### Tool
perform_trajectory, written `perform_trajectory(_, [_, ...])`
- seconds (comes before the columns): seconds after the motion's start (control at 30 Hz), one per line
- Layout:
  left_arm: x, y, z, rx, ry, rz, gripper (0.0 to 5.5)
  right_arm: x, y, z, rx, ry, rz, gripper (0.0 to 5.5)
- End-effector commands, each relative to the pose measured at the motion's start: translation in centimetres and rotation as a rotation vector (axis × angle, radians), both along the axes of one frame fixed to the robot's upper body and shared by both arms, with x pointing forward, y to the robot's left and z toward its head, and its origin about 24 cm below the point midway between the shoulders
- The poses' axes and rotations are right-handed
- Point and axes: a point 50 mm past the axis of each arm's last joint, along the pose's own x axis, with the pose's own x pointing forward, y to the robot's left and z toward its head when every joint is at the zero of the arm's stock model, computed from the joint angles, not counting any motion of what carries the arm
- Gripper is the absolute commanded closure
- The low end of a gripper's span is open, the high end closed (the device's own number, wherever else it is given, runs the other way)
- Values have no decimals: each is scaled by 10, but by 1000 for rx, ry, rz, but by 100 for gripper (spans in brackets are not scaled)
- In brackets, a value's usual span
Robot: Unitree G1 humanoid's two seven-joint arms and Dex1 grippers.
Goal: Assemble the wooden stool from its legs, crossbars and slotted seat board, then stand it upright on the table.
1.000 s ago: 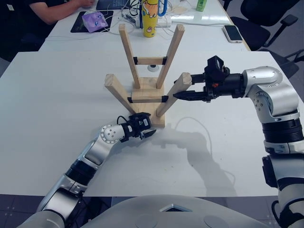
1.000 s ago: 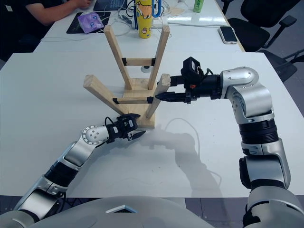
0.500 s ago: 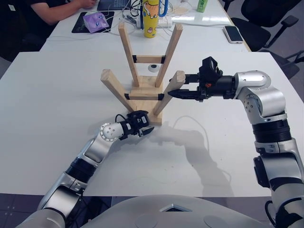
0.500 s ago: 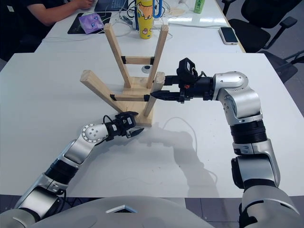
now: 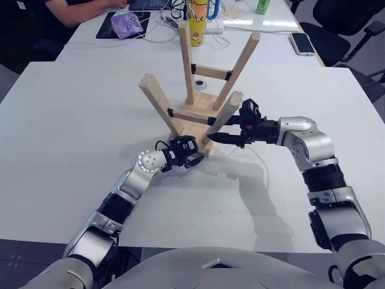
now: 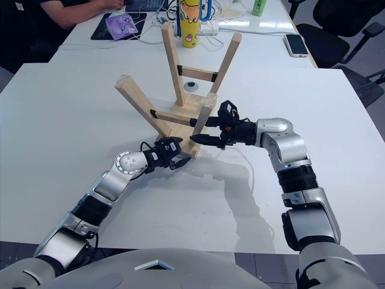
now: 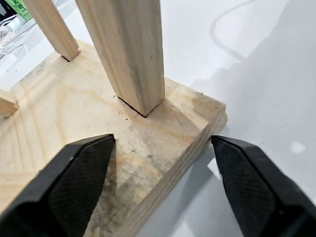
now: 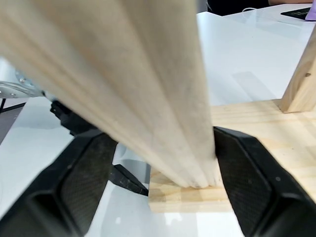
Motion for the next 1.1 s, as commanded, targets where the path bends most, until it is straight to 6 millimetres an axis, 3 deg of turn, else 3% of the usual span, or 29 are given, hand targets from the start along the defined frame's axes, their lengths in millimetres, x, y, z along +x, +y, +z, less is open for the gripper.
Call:
perform_trajectory(0.03, [-16, 30, -60, 169, 292, 172, 187, -2, -43, -15, -68, 5, -206, 210])
perform_trajectory(0.1, [-12, 30, -62, 146, 304, 213, 187, -3, -59, -20, -79, 6, -290, 210])
perform_trajectory(0.2, [-6, 33, -62, 130, 306, 250, 187, -18, -62, -19, 9, 67, -260, 227])
perform_trajectory(0.33, [-6, 31, -56, 28, 335, 266, 187, -24, -39, 55, 465, 79, -111, 283])
perform_trajectory(0.5, [-9, 34, -57, 2, 350, 276, 187, -9, -24, 174, 933, -208, -88, 365])
perform_trajectory(0.6, [-8, 33, -59, 12, 355, 267, 187, -14, -7, 209, 1012, -299, -50, 413])
perform_trajectory(0.73, [-8, 34, -61, 21, 359, 259, 187, -19, -6, 244, 1185, -349, -30, 481])
perform_trajectory(0.77, [-8, 34, -61, 23, 359, 260, 187, -19, -2, 244, 1213, -323, -12, 498])
perform_trajectory(0.83, [-9, 34, -61, 22, 360, 258, 187, -5, 28, 203, 1052, -165, -83, 529])
perform_trajectory(0.87, [-9, 33, -61, 22, 359, 256, 187, 0, 47, 167, 873, -65, -135, 544])
perform_trajectory(0.9, [-9, 31, -60, 21, 357, 250, 187, 4, 64, 108, 573, 60, -220, 548])
perform_trajectory(0.93, [-8, 29, -58, 19, 354, 241, 187, -4, 68, 40, 288, 228, -270, 548])
perform_trajectory(0.97, [-8, 27, -56, 14, 352, 234, 187, -20, 61, -10, 76, 317, -286, 548])
perform_trajectory(1.0, [-8, 25, -56, 13, 353, 226, 187, -31, 53, -37, -4, 374, -309, 548])
perform_trajectory(1.03, [-9, 24, -56, 11, 357, 222, 187, -33, 49, -37, -11, 341, -308, 548])
perform_trajectory(1.1, [-12, 24, -59, 1, 369, 235, 187, -7, 49, 3, 147, 157, -347, 548])
